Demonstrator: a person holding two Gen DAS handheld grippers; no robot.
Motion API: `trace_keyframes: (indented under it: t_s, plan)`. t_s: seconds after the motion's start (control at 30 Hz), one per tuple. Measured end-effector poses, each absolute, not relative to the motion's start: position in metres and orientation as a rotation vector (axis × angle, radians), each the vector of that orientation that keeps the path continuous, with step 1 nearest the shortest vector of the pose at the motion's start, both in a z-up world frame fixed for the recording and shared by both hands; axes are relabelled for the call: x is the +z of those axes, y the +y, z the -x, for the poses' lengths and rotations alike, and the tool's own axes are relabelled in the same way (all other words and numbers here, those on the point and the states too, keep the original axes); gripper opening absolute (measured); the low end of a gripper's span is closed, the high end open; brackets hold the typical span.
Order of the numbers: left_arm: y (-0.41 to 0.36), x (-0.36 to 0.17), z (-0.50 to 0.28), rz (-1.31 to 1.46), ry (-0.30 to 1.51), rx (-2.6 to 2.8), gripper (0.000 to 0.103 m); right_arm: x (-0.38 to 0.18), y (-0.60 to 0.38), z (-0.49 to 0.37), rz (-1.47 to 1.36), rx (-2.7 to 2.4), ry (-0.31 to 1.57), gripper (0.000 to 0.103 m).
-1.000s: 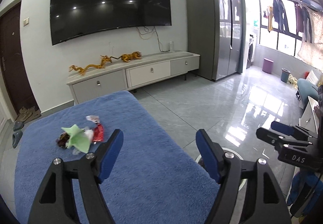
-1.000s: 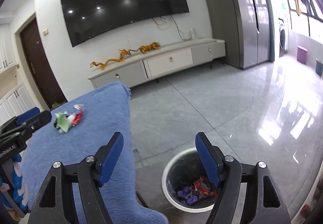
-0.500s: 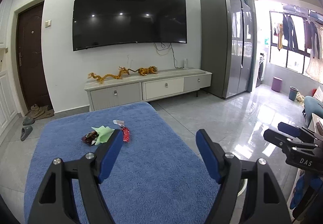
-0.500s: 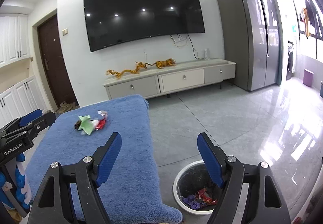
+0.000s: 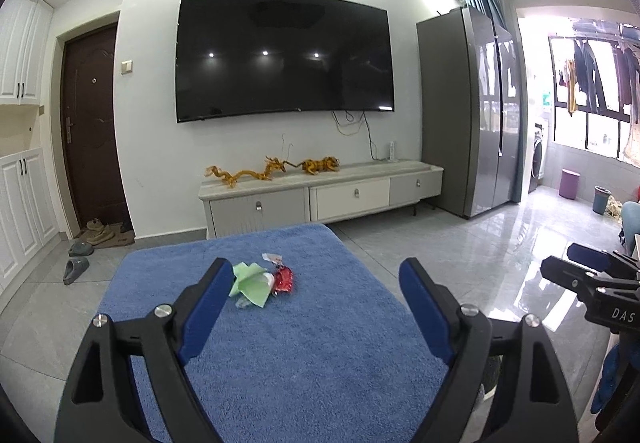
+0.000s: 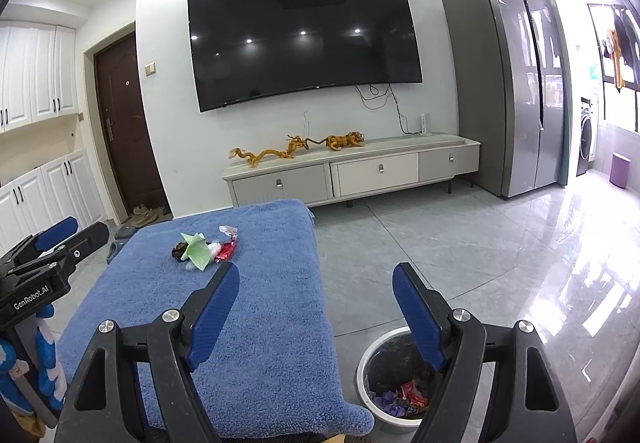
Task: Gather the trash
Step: 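Move both grippers back over the table toward the green paper pile, then grasp the green paper with the left gripper while the right grasps the red-and-white wrapper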
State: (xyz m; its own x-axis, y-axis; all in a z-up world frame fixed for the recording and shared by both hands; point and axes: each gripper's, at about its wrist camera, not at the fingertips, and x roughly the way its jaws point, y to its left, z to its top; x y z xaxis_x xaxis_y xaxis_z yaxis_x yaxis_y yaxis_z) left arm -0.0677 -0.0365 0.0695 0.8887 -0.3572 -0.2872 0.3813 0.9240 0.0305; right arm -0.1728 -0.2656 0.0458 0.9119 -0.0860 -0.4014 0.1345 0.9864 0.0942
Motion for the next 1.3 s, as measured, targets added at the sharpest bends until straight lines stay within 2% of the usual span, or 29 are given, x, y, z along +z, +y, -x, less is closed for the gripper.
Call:
trace_keyframes:
  t_s: [0.17,0.43,0.83,0.9,0.97,1.1,1.3]
  plan:
    - [-0.029,0.067,0.061,-0.067,0.26,-0.387,0.085,0.044,-0.265,0.17,-0.122,-0.121,0.415,0.078]
    - [-0.022,0.046,0.02,-0.084,0.391,-0.37,0.085,0.036,-0.266,0.141,-0.12,-0.11,0.469,0.078]
    - [0.031,-0.028,-0.12,0.009,0.687,-0.338,0.084,-0.003,-0.27,0.011,-0.111,-0.005,0.636,0.078]
    - [0.034,-0.036,-0.14,0.04,0.71,-0.367,0.081,-0.011,-0.265,-0.019,-0.117,0.044,0.659,0.077]
    - [0.033,-0.04,-0.16,0.061,0.729,-0.389,0.073,-0.021,-0.257,-0.053,-0.129,0.11,0.686,0.066]
    - [0.022,-0.045,-0.196,0.067,0.747,-0.448,0.059,-0.042,-0.241,-0.11,-0.169,0.227,0.738,0.053]
    - [-0.001,-0.054,-0.233,-0.016,0.748,-0.494,0.058,-0.08,-0.214,-0.184,-0.261,0.355,0.829,0.044]
